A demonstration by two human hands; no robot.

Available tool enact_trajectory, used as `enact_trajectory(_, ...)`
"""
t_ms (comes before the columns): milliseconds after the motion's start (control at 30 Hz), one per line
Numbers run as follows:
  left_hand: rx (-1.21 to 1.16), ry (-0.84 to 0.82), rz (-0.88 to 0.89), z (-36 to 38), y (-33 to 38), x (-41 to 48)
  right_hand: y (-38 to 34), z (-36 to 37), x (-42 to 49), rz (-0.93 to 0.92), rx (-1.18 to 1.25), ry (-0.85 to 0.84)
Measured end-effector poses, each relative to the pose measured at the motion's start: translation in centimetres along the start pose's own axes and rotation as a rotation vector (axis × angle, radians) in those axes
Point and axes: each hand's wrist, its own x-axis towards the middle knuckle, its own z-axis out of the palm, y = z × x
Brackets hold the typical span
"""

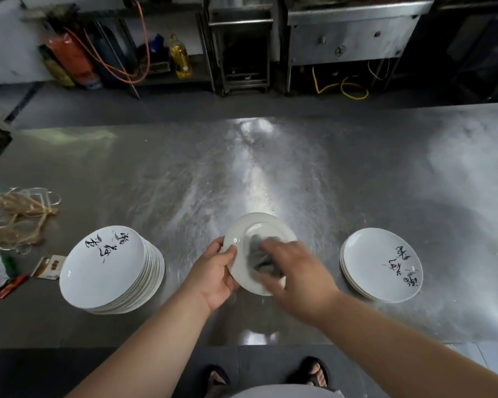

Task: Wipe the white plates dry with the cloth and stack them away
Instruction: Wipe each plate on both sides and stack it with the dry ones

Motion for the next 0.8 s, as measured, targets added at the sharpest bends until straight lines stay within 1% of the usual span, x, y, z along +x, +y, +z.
enact_trajectory(33,0.004,-0.003,0.008,0.3,0.2,-0.2,-0.5,0.9,-0.7,-0.104,-0.16,-0.066)
enact_trajectory(67,0.008,0.0,0.016,0.6,0.4,-0.4,-0.8,1.7,-1.3,-0.149,-0.268,-0.142)
enact_trajectory(100,0.02,-0.003,0.022,0.7,0.5,-0.6,-1.2,2.1,-1.7,-0.151,-0.321,-0.199)
enact_trajectory(167,0.052,-0.029,0.032,1.0,0.6,-1.2,-1.2,2.0,-1.2,-0.103,-0.322,-0.317)
enact_trajectory(200,0.067,-0.05,0.036,1.1,0.5,-1.6,-0.9,1.6,-0.6,-0.084,-0.329,-0.336)
enact_trajectory(300,0.073,-0.084,0.054,1.6,0.4,-2.2,0.4,0.4,2.0,-0.034,-0.376,-0.307)
enact_trajectory(400,0.048,-0.072,0.084,2.1,1.0,-2.2,0.4,0.0,2.4,0.007,-0.343,-0.293)
enact_trajectory(500,0.009,-0.013,0.105,2.0,1.4,-1.8,-1.0,0.5,0.7,-0.099,-0.305,-0.378)
enact_trajectory(567,0.016,0.0,0.098,1.6,1.5,-1.7,-1.0,0.5,0.2,-0.12,-0.308,-0.439)
enact_trajectory(633,0.034,-0.032,0.075,1.4,1.7,-2.0,0.0,0.1,1.1,-0.084,-0.346,-0.406)
enact_trajectory(733,0.037,-0.073,0.075,1.6,2.1,-2.3,1.1,-0.6,2.9,0.039,-0.335,-0.302)
enact_trajectory(800,0.002,-0.058,0.099,2.0,2.7,-2.2,0.4,-0.5,2.7,0.013,-0.33,-0.285)
